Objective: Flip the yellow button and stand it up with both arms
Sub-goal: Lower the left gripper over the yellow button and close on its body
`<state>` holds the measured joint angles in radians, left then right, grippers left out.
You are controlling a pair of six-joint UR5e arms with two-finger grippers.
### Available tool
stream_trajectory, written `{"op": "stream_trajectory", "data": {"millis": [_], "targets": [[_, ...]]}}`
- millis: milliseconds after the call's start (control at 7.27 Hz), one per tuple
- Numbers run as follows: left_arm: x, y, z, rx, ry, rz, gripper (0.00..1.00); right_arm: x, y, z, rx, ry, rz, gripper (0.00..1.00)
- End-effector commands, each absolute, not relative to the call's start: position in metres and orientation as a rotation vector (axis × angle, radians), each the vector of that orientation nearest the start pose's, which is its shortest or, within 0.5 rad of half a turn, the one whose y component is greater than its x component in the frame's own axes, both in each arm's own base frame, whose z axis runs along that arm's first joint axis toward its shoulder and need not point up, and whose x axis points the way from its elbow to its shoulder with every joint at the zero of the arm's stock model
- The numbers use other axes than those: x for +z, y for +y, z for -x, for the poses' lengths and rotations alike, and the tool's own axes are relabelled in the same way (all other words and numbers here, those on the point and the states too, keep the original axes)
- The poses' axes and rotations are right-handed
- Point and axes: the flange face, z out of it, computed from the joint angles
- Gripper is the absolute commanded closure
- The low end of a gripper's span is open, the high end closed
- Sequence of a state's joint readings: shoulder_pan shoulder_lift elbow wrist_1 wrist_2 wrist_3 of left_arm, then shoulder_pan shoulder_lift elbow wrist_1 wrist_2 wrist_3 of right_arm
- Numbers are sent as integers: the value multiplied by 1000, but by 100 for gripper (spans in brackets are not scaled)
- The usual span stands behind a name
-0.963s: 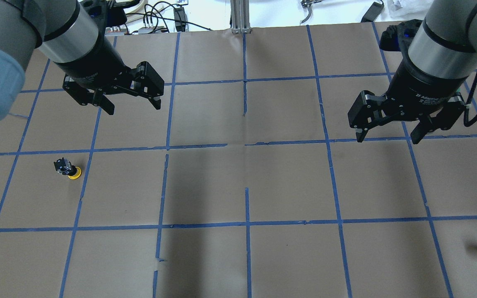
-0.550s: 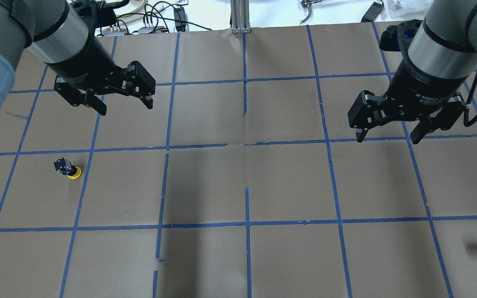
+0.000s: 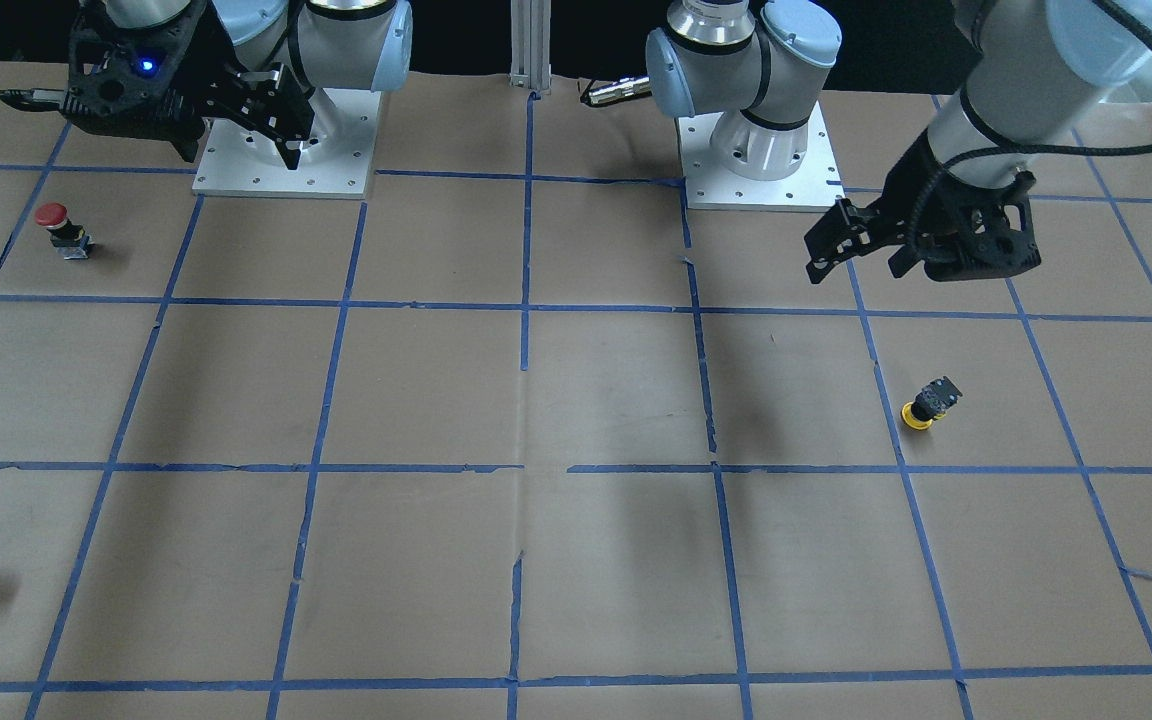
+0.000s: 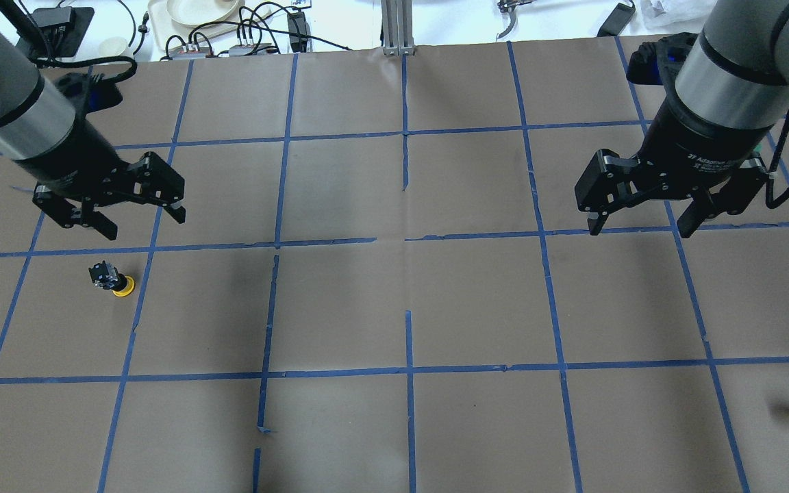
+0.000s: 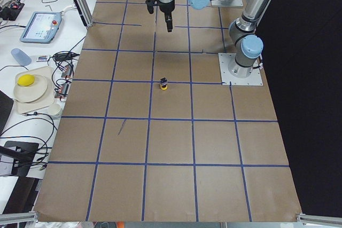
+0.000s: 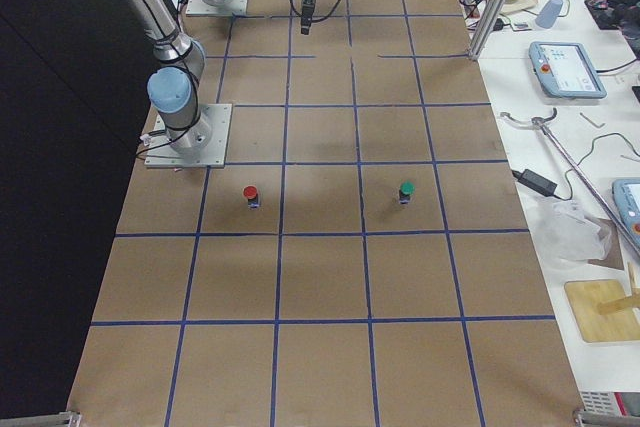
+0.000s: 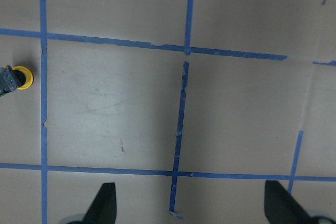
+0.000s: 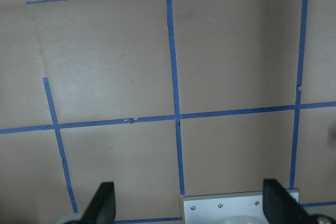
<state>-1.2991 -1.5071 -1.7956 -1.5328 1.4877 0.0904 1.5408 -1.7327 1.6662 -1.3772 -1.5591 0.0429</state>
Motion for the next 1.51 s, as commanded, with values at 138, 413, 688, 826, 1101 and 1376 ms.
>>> {"op": "stream_trajectory", "data": {"millis": [138,413,688,826,1101,1376], "targets": [[318,-487,-76,277,3115,327,2,497,-412,-123,195,3122,-123,0],[286,-496,-108,300,3124,317,2,497,-414,-123,192,3121,-128,0],[247,-508,-137,285,3079,286,7,501,-412,-123,182,3120,-128,0],[241,-508,-138,303,3072,283,7,505,-411,-123,171,3122,-128,0],[232,-509,-138,326,3079,287,22,500,-407,-123,204,3122,-116,0],[229,-510,-138,331,3083,288,41,489,-409,-122,218,3117,-114,0]]}}
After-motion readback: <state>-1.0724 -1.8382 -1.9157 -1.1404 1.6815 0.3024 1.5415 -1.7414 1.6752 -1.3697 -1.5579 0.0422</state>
